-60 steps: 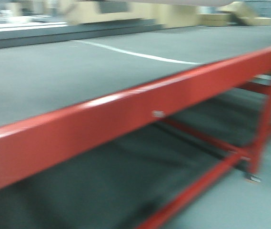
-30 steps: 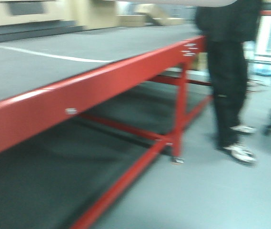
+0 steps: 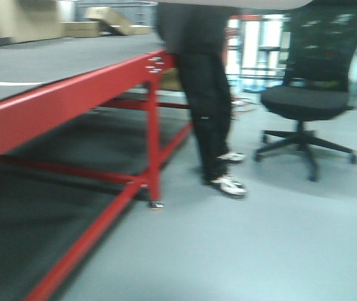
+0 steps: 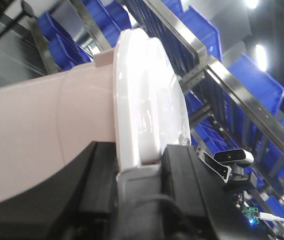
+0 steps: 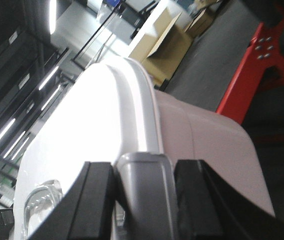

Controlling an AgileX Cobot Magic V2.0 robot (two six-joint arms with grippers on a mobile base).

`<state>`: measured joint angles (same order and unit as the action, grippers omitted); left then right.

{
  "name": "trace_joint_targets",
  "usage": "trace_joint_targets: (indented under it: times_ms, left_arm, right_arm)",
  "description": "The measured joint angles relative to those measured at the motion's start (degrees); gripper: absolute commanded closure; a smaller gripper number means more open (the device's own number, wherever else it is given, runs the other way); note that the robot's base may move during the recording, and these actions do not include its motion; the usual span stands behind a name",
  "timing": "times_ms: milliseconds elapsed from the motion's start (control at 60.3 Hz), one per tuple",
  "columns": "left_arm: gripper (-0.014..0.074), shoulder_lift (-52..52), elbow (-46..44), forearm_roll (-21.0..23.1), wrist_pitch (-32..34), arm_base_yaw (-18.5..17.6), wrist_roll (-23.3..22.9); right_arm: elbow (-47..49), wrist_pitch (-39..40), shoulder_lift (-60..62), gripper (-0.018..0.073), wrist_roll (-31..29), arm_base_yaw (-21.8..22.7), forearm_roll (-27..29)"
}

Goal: Grab white bin and place on right shelf
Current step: 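Carry the bin with both grippers while turning toward the shelving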

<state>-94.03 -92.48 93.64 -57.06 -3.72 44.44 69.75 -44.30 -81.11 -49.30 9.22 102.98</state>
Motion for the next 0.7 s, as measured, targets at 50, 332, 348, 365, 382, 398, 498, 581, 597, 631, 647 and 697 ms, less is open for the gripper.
trace_joint_targets:
  times_ms: [50,332,348,365,382,398,498,581,597,631,647,697]
  left_arm:
    - [0.0722,0.0,0.0,0.0,0.0,0.0,0.0]
    - [0.0722,0.0,0.0,0.0,-0.1,0.0,0.0]
    - [0.0722,0.0,0.0,0.0,-0.1,0.0,0.0]
    - [0.0722,0.0,0.0,0.0,-0.2,0.0,0.0]
    - [0.0722,0.0,0.0,0.0,-0.2,0.0,0.0]
    - [0.0722,0.0,0.0,0.0,-0.2,0.0,0.0]
    - [0.0722,0.0,0.0,0.0,-0.3,0.0,0.0]
    - [0.0722,0.0,0.0,0.0,-0.3,0.0,0.0]
    - [0.0722,0.0,0.0,0.0,-0.3,0.0,0.0]
    - [0.0722,0.0,0.0,0.0,-0.3,0.0,0.0]
    - [0.0722,0.0,0.0,0.0,-0.3,0.0,0.0]
    - [0.0722,0.0,0.0,0.0,-0.3,0.0,0.0]
  right_arm:
    - [0.0,0.0,0.0,0.0468,0.0,0.0,0.0]
    - [0.0,0.1,0.0,0.0468,0.0,0.0,0.0]
    - [0.0,0.1,0.0,0.0468,0.0,0.0,0.0]
    - [0.0,0.1,0.0,0.0468,0.0,0.0,0.0]
    - [0.0,0.1,0.0,0.0468,0.0,0.0,0.0]
    - [0.0,0.1,0.0,0.0468,0.0,0.0,0.0]
    - [0.0,0.2,0.0,0.0468,0.0,0.0,0.0]
    - [0.0,0.2,0.0,0.0468,0.0,0.0,0.0]
    - [0.0,0.2,0.0,0.0468,0.0,0.0,0.0]
    - [0.0,0.2,0.0,0.0468,0.0,0.0,0.0]
    - [0.0,0.2,0.0,0.0468,0.0,0.0,0.0]
    - [0.0,0.2,0.0,0.0468,0.0,0.0,0.0]
